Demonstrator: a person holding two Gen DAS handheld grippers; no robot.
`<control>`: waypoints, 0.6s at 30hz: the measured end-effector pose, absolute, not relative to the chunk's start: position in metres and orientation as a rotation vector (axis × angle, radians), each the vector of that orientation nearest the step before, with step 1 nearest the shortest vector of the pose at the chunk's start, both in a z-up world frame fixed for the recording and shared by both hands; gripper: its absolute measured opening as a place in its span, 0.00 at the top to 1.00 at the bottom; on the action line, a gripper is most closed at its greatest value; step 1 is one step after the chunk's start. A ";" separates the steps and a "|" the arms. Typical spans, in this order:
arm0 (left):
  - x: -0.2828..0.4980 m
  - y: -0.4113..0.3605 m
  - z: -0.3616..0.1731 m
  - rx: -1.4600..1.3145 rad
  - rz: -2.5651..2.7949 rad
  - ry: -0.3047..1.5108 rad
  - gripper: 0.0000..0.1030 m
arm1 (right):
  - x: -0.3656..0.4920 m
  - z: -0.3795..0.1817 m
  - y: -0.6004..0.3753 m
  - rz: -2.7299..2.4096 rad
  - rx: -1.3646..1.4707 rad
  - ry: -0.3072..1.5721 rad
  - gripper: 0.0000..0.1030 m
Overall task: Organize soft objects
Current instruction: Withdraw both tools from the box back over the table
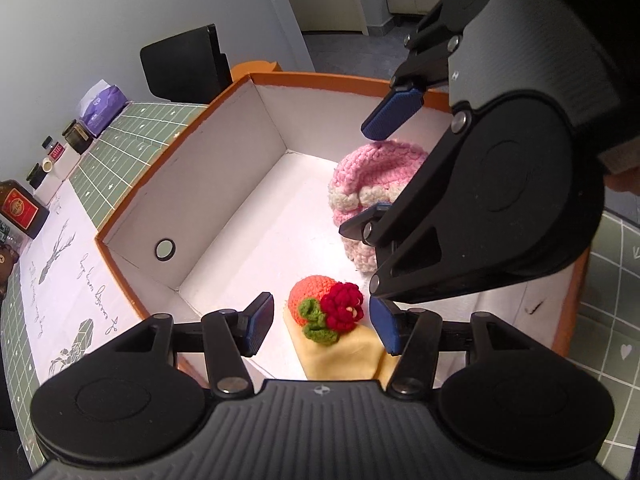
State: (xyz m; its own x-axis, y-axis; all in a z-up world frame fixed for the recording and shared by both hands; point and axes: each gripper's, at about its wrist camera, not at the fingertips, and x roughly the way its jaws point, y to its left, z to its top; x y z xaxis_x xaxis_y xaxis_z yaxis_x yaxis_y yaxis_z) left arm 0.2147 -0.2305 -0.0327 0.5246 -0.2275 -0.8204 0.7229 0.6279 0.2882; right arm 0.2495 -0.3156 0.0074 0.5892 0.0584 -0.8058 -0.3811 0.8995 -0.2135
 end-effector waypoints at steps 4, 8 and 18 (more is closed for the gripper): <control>0.204 -0.220 -0.018 0.632 -0.616 0.804 0.37 | 0.240 0.020 -0.312 0.253 -0.379 0.881 0.39; 0.188 -0.206 0.003 0.583 -0.603 0.750 0.37 | 0.224 0.037 -0.307 0.247 -0.357 0.831 0.39; 0.145 -0.146 0.041 0.420 -0.481 0.657 0.37 | 0.176 0.073 -0.267 0.296 -0.280 0.689 0.39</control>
State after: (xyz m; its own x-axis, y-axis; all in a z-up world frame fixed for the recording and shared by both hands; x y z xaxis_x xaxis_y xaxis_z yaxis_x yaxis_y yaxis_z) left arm 0.1452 -0.1460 0.0410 0.6912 -0.2881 -0.6627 0.5454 0.8096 0.2168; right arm 0.1756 -0.2672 0.0726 0.7337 0.1737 -0.6569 -0.3567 0.9213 -0.1548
